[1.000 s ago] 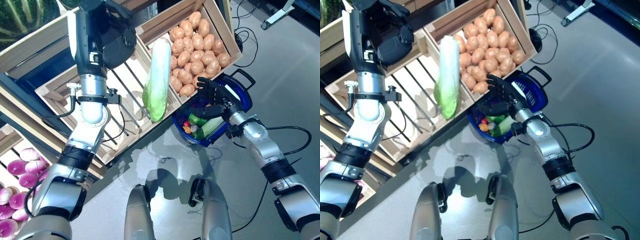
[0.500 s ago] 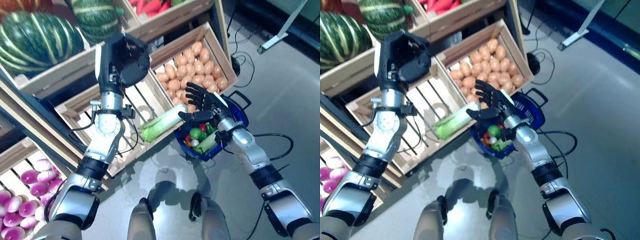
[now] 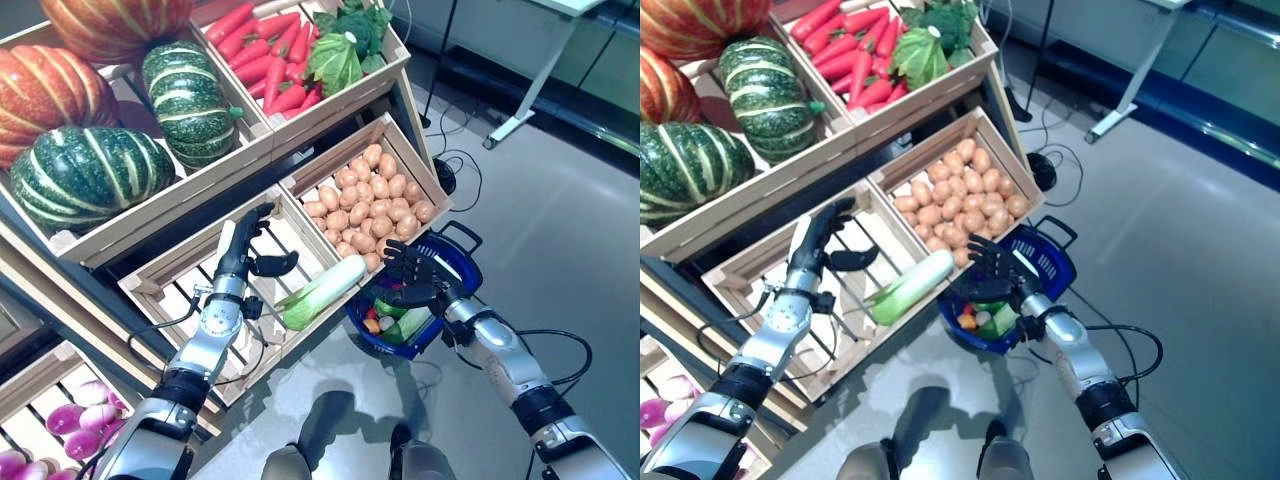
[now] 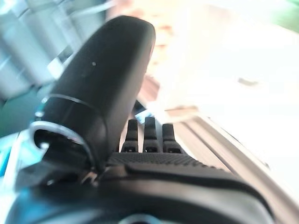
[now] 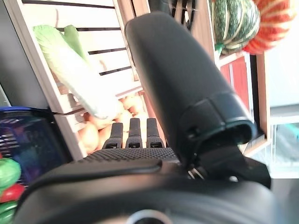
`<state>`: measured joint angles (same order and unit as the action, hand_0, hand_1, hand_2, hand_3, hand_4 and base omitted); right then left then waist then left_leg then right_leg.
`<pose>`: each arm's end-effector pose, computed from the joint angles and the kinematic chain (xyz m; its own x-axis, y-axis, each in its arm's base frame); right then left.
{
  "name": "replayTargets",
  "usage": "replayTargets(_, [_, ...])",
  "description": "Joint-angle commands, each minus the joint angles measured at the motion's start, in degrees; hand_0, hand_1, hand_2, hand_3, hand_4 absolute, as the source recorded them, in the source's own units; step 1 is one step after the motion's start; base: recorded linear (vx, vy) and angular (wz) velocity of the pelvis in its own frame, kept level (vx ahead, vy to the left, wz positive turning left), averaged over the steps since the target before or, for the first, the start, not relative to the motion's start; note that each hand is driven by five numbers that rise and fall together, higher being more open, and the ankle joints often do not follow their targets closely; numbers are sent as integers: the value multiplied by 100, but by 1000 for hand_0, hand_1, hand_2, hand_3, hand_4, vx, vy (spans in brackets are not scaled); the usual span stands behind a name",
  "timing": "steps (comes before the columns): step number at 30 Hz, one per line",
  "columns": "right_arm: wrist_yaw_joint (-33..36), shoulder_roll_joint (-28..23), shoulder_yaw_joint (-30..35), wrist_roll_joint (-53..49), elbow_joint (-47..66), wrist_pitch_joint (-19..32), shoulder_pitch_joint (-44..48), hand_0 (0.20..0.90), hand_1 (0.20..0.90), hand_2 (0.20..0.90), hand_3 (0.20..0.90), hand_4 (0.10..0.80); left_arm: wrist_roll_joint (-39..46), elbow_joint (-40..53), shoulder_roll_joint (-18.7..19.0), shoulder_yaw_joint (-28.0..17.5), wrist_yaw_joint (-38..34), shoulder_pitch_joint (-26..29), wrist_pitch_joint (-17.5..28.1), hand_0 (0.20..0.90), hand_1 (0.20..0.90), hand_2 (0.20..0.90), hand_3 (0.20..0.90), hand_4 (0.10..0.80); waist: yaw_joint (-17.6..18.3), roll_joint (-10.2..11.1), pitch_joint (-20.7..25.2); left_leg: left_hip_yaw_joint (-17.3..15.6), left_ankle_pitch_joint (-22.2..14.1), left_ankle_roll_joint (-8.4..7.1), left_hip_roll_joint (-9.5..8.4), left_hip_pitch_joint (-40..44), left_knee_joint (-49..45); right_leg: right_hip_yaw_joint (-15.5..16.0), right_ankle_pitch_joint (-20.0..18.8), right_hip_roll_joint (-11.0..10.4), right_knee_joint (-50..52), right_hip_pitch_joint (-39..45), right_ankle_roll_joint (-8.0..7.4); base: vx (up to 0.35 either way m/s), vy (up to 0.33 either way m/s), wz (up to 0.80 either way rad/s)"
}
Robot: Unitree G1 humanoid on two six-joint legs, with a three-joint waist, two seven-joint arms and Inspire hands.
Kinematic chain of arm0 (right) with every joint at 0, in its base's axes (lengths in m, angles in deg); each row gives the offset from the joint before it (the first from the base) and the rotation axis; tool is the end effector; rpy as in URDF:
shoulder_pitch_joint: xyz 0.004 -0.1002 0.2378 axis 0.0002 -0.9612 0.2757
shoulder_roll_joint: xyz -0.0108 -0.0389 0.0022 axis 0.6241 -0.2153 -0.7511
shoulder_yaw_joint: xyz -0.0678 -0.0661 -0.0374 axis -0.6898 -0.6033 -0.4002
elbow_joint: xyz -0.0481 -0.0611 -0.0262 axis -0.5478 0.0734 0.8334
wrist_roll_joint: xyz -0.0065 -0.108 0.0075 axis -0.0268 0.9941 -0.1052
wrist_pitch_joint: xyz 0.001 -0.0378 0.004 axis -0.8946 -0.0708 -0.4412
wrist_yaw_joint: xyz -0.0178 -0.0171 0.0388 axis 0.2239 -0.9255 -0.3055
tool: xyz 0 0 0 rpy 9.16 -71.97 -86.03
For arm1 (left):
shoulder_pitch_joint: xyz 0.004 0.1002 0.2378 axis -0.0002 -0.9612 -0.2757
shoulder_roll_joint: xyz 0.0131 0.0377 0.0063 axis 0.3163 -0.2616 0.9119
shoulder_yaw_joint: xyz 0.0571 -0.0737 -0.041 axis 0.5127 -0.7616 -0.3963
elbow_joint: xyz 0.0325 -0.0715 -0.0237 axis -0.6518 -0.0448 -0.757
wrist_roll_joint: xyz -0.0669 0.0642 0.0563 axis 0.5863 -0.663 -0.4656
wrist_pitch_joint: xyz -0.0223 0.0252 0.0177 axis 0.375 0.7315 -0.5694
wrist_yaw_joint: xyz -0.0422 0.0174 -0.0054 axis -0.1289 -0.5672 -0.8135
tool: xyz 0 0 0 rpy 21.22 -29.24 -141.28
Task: Put vegetables into the basket
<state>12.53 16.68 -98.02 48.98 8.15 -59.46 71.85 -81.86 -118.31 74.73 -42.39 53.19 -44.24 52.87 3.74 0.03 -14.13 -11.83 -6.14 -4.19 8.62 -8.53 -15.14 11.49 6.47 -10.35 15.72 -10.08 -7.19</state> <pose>0.2719 -0.1976 0.0514 0.9270 0.3599 -0.1059 -0.3563 0.9330 0.0517 0.2887 0.2336 0.0636 0.9952 0.0719 0.0672 -0.0983 0.7507 0.6533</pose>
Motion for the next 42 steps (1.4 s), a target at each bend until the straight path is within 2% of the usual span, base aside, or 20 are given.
replayTargets(1, [-344, -165, 190, -391, 472, 531, 334, 900, 900, 900, 900, 800, -331, -560, 681, -112, -461, 983, 173, 900, 900, 900, 900, 800, 161, -31, -16, -84, 541, -38, 5, -379, 29, -193, -288, 207, -96, -130, 296, -151, 97, 3])
replayTargets(5, [-225, -383, 96, -395, 377, 521, 677, 900, 900, 900, 900, 800, -173, -997, 924, 172, -373, 1654, 23, 900, 900, 900, 900, 800, 286, -6, -435, -96, 371, -28, 0, -868, -545, -287, -157, 176, 489, -647, 357, -152, 94, -2])
replayTargets(9, [-238, -640, 93, -541, 234, 548, 1017, 900, 900, 900, 900, 800, 29, -1203, 1070, 265, -305, 2312, 145, 900, 900, 900, 900, 800, 368, 49, -811, -79, 206, 45, 44, -1446, -1121, -354, 45, 95, 1334, -1330, 414, -147, 88, -4])
replayTargets(16, [-179, -725, 138, -621, 223, 673, 1201, 900, 900, 900, 900, 800, 320, -1214, 1077, 312, -254, 2939, 317, 900, 900, 900, 900, 800, 430, 113, -1131, -36, -104, 170, 179, -2080, -1853, -433, 295, -9, 2260, -2048, 454, -83, 33, 0])
replayTargets(17, [-138, -776, 174, -668, 259, 657, 1213, 900, 900, 900, 900, 800, 343, -1162, 1086, 356, -150, 3079, 353, 900, 900, 900, 900, 800, 464, 134, -1217, 57, -349, 151, 205, -2221, -2154, -508, 480, -46, 2549, -2175, 399, 13, 35, -2])
replayTargets(26, [-254, -918, 372, -776, 224, 688, 1144, 900, 900, 900, 900, 800, 193, -937, 1241, 611, 80, 3281, 150, 900, 900, 900, 900, 800, 466, 120, -1451, 197, -769, 229, 363, -2765, -3125, -614, 787, -253, 3472, -2668, 409, -18, 12, -4])
replayTargets(35, [-245, -1055, 408, -798, 245, 716, 1284, 900, 900, 900, 900, 800, 98, -932, 1336, 786, 216, 3353, -100, 900, 900, 900, 900, 800, 421, 104, -1566, 299, -824, 174, 476, -3193, -3567, -648, 849, -394, 3902, -3065, 371, -46, -17, 3])
replayTargets(42, [-194, -1198, 379, -944, 93, 709, 1547, 900, 900, 900, 900, 800, 363, -1221, 1393, 946, 476, 3688, -122, 900, 900, 900, 900, 800, 386, 89, -1566, 401, -933, 185, 616, -3791, -4110, -663, 982, -514, 4406, -3656, 398, -87, -41, 6])
